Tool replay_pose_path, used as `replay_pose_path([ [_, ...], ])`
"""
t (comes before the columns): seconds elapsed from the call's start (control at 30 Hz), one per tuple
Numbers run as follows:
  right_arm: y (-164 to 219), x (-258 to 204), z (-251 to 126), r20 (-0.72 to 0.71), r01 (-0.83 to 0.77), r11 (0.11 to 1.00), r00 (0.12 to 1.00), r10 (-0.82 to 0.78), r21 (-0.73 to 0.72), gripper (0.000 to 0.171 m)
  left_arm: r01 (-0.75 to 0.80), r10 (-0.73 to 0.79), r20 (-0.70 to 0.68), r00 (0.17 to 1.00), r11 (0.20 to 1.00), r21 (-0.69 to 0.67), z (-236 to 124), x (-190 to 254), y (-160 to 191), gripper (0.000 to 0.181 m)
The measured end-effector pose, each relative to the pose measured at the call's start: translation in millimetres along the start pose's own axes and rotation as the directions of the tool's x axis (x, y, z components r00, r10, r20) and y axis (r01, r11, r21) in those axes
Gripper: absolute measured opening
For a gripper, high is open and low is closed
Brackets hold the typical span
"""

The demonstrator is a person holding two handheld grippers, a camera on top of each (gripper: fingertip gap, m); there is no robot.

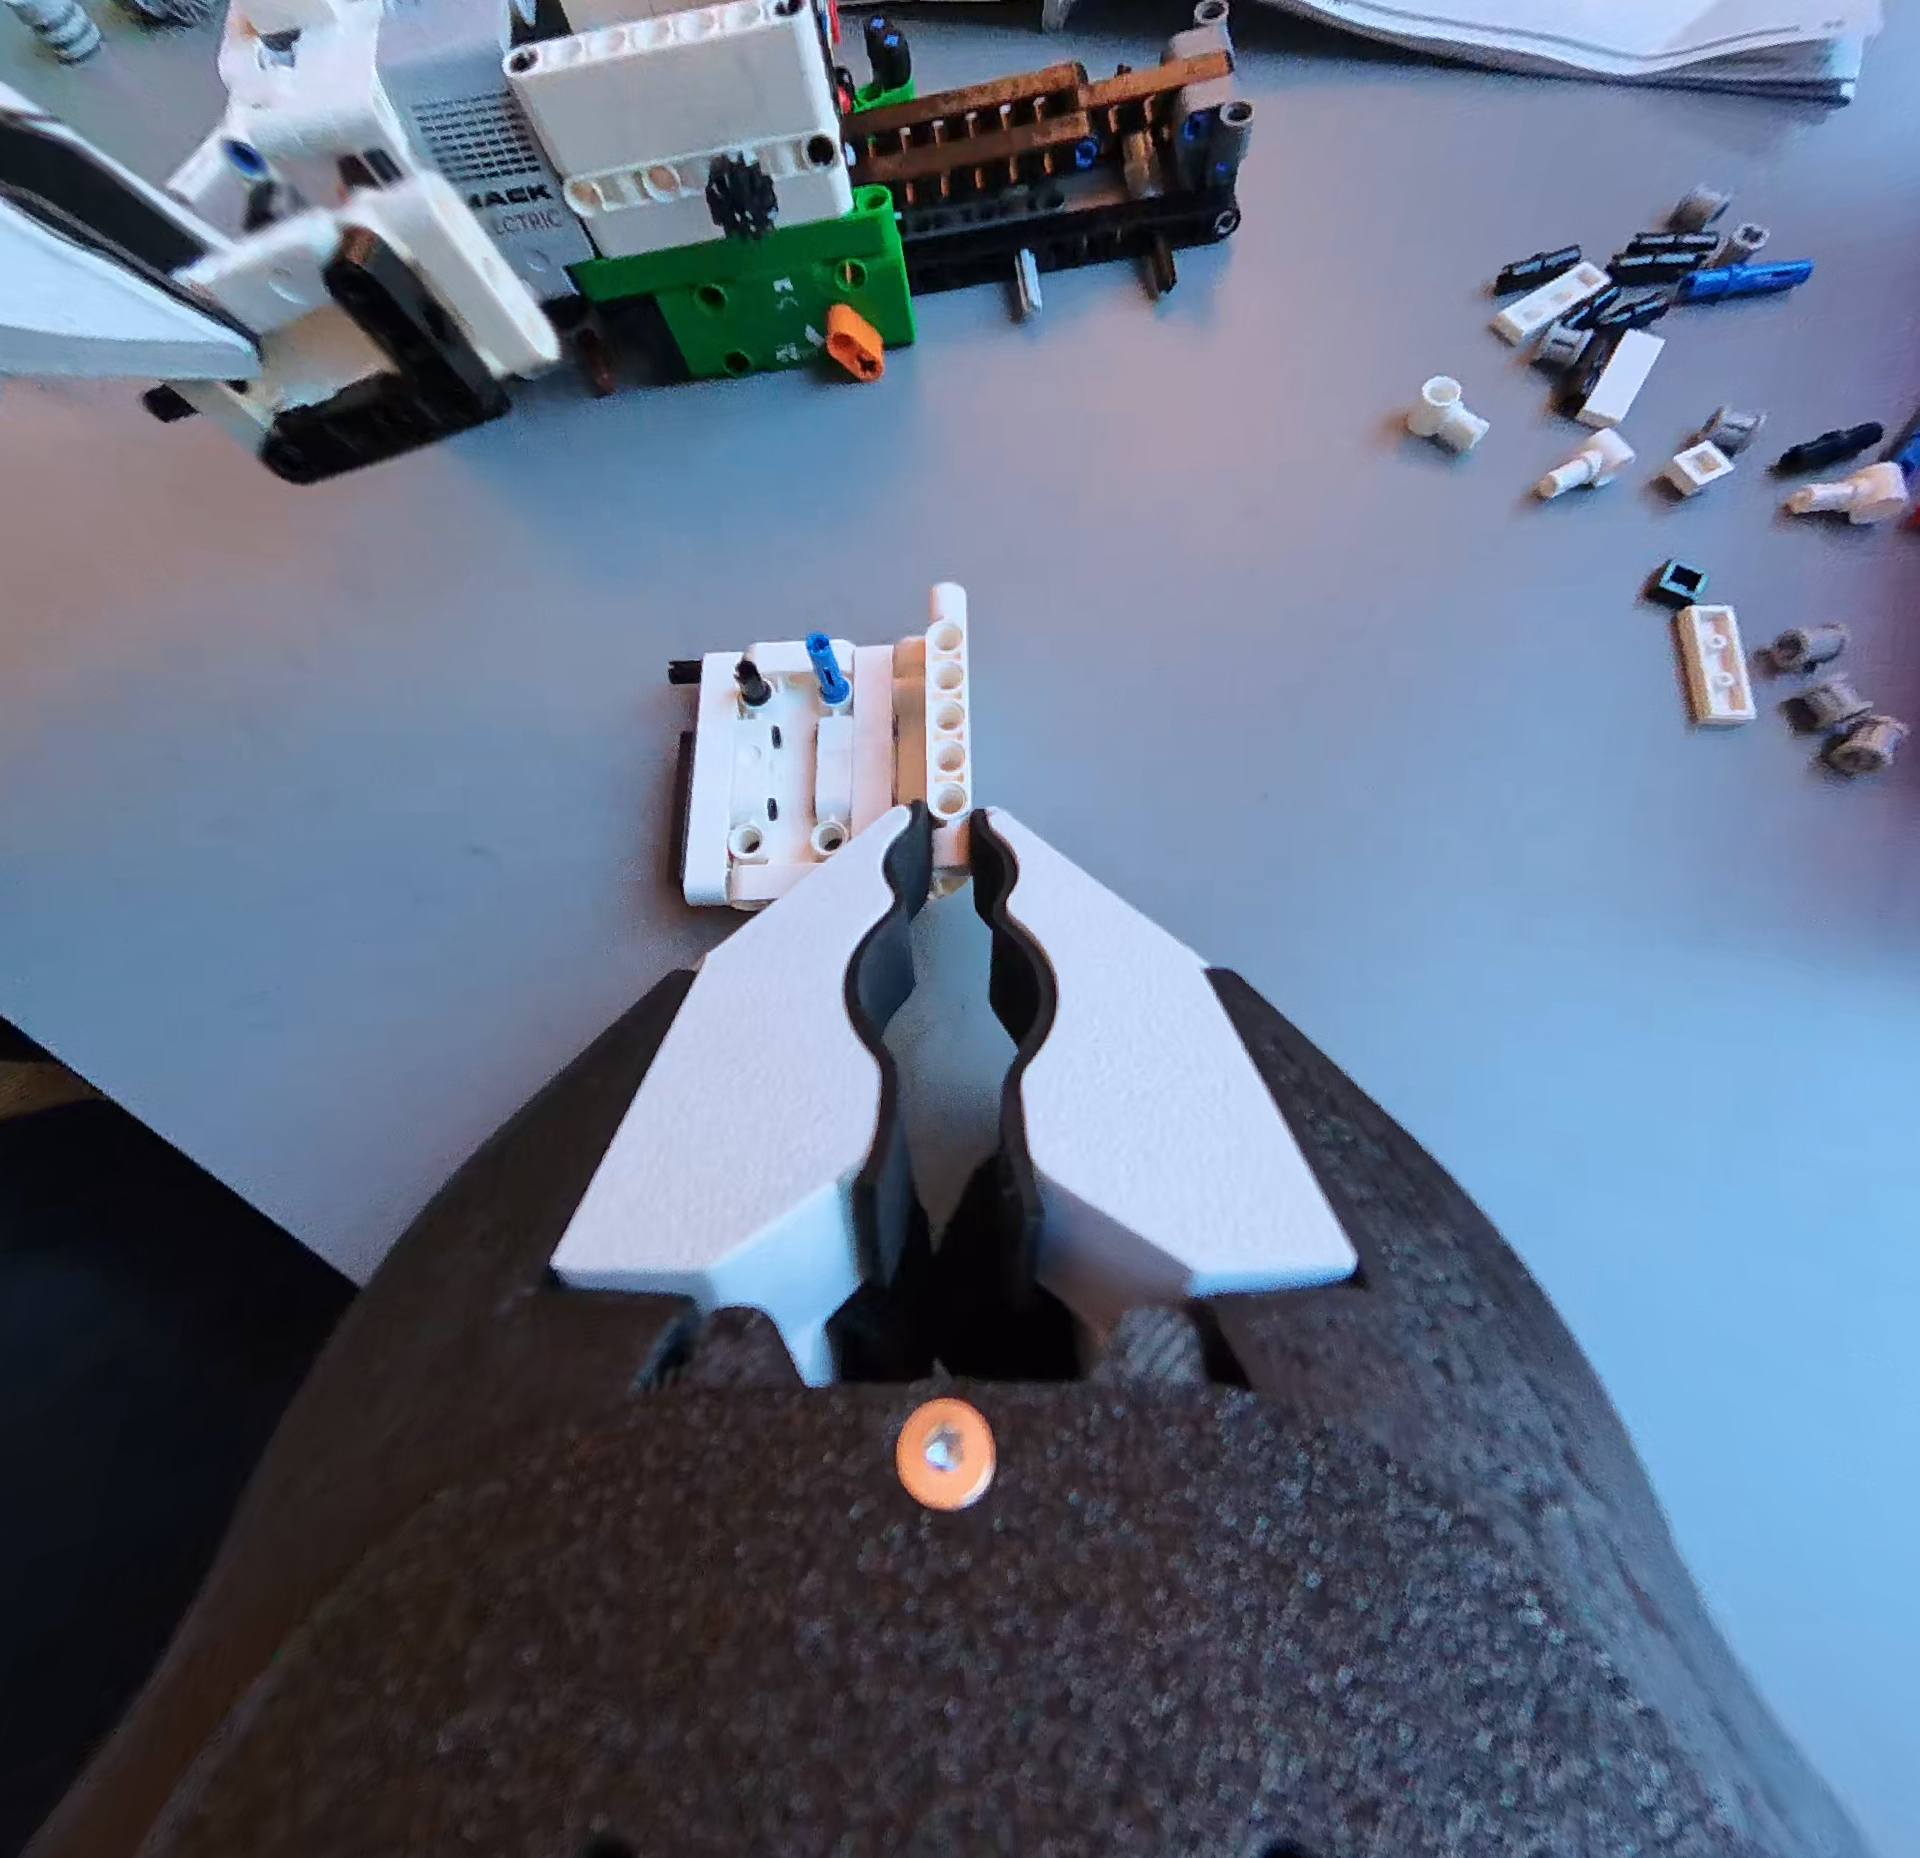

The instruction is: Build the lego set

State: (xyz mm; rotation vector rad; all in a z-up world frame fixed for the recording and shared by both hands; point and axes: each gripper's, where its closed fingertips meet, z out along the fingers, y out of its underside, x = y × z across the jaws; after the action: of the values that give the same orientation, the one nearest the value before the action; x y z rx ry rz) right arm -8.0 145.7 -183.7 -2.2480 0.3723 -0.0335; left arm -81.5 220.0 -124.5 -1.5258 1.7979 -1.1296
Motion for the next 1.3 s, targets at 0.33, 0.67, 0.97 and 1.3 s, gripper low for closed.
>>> replay_pose_path([
  [0.33,-12,-11,-11,0.138,0.012,0.998,0.99,-0.02,0.063,0.026,-0.02,0.015,-0.065,0.998,0.997,-0.077,41,18,-3,0.007],
  [0.67,-65,-25,-18,0.464,0.229,0.912,0.803,-0.375,0.341,0.026,-0.165,0.158,-0.062,0.985,0.978,-0.127,50,21,-8,0.007],
  [0.97,-56,-25,4,0.416,0.296,0.921,0.826,-0.38,0.252,0.022,-0.141,0.141,-0.014,0.99,0.981,-0.136,51,20,-12,0.007],
  [1.3,-50,-21,7,0.348,0.344,0.909,0.843,-0.409,0.237,0.021,-0.173,0.173,-0.021,0.985,0.961,-0.217,54,17,-6,0.007],
])
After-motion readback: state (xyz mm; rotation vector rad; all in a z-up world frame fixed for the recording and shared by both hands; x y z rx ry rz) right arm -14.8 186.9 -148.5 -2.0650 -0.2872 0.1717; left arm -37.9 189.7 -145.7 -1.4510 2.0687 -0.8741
